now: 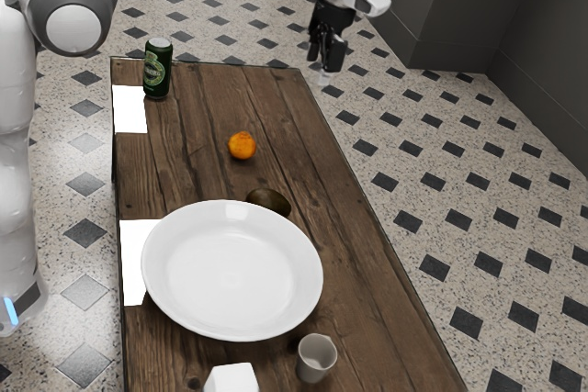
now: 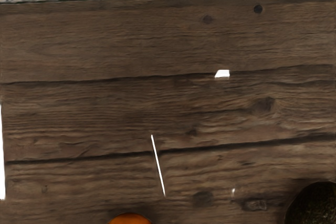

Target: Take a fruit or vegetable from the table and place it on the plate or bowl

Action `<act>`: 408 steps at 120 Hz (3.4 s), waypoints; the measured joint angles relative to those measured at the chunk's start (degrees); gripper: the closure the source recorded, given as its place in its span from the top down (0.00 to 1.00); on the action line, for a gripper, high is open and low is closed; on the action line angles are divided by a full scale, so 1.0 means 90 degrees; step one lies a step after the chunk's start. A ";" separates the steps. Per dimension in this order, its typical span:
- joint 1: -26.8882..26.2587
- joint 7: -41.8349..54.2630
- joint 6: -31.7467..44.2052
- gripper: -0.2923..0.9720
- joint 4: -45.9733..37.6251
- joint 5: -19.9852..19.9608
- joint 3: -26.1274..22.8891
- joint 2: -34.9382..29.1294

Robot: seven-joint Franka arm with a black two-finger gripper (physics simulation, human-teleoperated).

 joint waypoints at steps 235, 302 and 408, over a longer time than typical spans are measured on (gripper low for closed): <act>0.0001 0.0048 0.3164 0.77 -0.5221 0.0429 0.0795 -0.2517; -0.0048 0.0057 0.3329 0.77 -0.5626 0.0414 0.0795 -0.2532; -0.0046 0.0075 0.4245 0.77 -0.5912 0.0158 0.0916 -0.2016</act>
